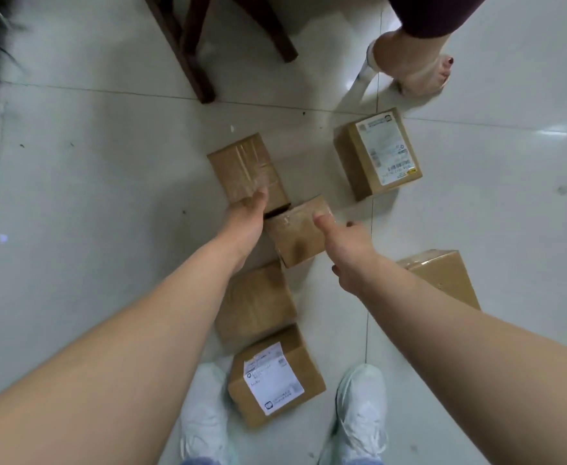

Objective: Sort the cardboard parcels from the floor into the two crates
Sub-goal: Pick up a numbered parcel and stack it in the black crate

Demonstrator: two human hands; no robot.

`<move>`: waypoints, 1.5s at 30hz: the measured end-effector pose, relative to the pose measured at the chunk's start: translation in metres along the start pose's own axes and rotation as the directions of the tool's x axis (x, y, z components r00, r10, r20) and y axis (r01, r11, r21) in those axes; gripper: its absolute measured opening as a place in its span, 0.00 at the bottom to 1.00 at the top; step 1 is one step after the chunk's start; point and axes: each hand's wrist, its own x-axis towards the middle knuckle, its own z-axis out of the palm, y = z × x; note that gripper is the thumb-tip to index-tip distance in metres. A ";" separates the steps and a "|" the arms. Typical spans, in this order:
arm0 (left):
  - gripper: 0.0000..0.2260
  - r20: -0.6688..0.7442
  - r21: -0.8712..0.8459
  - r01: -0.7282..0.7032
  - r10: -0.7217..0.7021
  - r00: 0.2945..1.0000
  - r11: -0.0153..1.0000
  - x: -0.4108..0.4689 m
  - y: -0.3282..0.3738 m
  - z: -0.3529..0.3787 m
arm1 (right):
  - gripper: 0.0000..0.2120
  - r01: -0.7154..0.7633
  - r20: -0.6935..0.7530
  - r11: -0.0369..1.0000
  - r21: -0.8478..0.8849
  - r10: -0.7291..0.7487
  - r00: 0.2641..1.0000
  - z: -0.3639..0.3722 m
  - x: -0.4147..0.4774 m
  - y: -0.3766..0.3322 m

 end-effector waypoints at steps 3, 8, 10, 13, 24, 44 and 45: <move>0.21 0.005 0.045 0.061 -0.062 0.998 0.997 0.013 -0.016 0.013 | 0.42 -0.032 -0.012 0.999 0.019 0.032 0.999 0.010 0.018 0.011; 0.04 0.055 0.131 0.070 -0.077 0.995 0.989 0.017 -0.037 0.040 | 0.52 -0.131 -0.109 0.990 0.050 0.135 0.985 0.006 0.032 0.013; 0.06 0.099 0.222 0.076 -0.100 0.990 0.972 0.019 -0.038 0.049 | 0.53 -0.152 -0.138 0.988 -0.014 0.149 0.979 -0.005 0.040 0.019; 0.26 0.173 0.341 0.084 -0.151 0.973 0.936 0.025 -0.035 0.063 | 0.52 -0.095 -0.126 0.993 -0.071 0.086 0.988 -0.021 0.050 0.029; 0.20 0.172 0.132 0.124 -0.146 0.974 0.983 0.024 -0.006 0.064 | 0.54 0.025 0.023 0.998 0.059 -0.026 0.999 -0.064 0.025 0.009; 0.14 -0.147 -0.321 -0.076 0.029 0.989 0.944 -0.297 0.250 -0.144 | 0.46 0.215 0.176 0.976 0.039 -0.218 0.960 -0.106 -0.325 -0.177; 0.14 -0.153 -0.350 -0.063 0.009 0.988 0.935 -0.317 0.258 -0.161 | 0.50 0.194 0.186 0.981 0.013 -0.193 0.963 -0.104 -0.351 -0.185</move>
